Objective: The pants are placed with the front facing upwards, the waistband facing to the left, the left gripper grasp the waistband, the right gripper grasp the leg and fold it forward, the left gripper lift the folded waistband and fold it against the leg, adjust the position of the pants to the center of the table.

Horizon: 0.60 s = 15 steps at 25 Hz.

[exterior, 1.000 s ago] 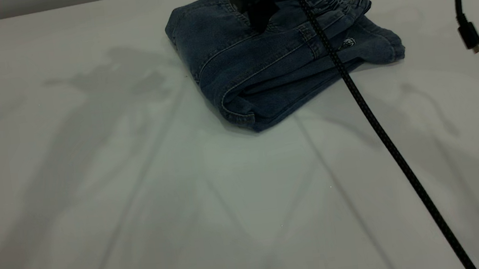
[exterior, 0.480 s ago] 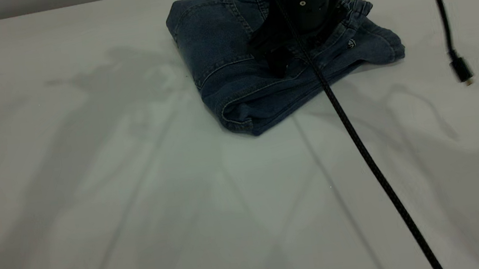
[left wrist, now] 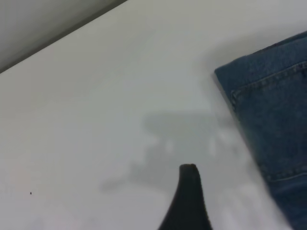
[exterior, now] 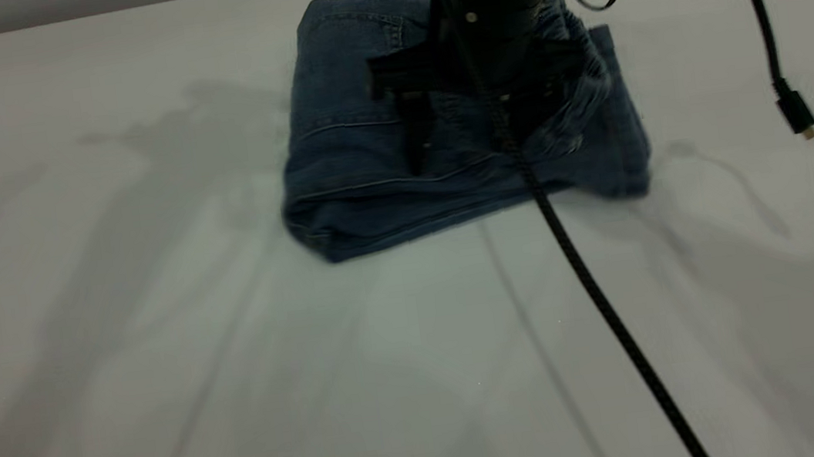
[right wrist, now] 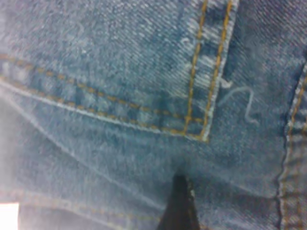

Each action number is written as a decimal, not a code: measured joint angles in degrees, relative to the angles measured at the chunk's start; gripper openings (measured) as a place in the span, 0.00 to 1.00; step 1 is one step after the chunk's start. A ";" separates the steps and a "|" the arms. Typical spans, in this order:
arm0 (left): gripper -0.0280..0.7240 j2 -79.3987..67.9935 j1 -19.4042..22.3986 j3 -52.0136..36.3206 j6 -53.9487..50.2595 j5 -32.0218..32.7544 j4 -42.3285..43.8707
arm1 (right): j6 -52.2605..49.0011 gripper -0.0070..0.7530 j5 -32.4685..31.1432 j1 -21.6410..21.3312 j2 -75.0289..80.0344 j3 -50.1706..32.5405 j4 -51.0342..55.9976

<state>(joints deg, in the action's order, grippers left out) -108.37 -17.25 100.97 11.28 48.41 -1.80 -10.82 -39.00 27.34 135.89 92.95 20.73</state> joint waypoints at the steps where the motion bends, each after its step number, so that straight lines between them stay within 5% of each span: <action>1: 0.77 0.00 0.00 0.00 0.05 0.05 0.00 | 0.00 0.70 0.00 0.00 0.05 0.00 0.67; 6: 0.77 0.00 0.00 0.00 0.25 0.42 -0.05 | 0.00 0.70 -0.65 -0.10 -0.78 0.00 0.14; 15: 0.77 7.97 0.00 0.00 1.68 6.82 0.00 | 1.00 0.68 -10.82 -0.10 -16.91 -0.05 -12.92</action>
<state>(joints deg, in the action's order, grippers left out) -100.39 -17.25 100.97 12.97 55.23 -1.80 -9.82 -49.82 27.24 118.98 92.90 7.81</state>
